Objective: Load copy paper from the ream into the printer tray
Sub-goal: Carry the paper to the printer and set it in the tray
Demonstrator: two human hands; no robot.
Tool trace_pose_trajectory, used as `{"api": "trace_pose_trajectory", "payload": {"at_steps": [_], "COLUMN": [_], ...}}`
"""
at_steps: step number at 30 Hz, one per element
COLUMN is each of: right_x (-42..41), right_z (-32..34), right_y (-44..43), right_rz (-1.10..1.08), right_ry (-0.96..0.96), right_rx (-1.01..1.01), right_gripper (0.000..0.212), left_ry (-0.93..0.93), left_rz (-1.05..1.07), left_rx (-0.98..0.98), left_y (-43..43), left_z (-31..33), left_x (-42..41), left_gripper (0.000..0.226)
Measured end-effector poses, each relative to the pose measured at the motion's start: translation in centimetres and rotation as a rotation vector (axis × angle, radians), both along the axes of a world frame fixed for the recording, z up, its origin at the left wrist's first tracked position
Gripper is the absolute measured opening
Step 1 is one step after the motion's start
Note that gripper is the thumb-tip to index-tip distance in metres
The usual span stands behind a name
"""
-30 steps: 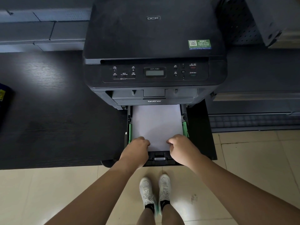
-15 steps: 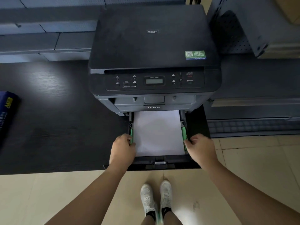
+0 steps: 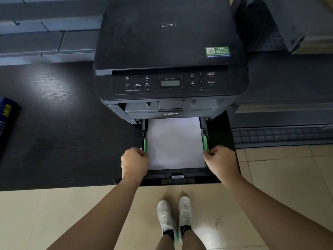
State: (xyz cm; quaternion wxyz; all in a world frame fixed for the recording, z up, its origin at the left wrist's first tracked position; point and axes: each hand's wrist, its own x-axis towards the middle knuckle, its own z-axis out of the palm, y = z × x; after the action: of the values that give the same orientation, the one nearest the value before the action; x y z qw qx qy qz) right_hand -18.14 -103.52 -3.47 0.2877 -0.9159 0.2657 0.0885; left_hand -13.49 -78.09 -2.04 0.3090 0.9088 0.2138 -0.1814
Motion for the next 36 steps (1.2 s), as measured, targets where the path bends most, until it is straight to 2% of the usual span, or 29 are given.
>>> {"api": "trace_pose_trajectory", "payload": {"at_steps": [8,18,36], "right_x": [0.4,0.6,0.6], "right_z": [-1.2,-1.4,-0.6], "right_y": [-0.3,-0.5,-0.2], "right_rz": [0.057,0.093,0.072], "right_ry": [0.012,0.025,0.023], "right_rx": [-0.009,0.024,0.028], "right_gripper": [0.020,0.017,0.017], "left_ry": [0.033,0.037,0.003], "left_rz": [0.069,0.067,0.049], "left_rx": [0.002,-0.056,0.015], "left_y": [-0.2,-0.6,-0.3], "left_z": [0.0,-0.2,-0.8], "left_x": [0.2,0.1,0.0], "left_gripper": [0.010,0.016,0.020]}}
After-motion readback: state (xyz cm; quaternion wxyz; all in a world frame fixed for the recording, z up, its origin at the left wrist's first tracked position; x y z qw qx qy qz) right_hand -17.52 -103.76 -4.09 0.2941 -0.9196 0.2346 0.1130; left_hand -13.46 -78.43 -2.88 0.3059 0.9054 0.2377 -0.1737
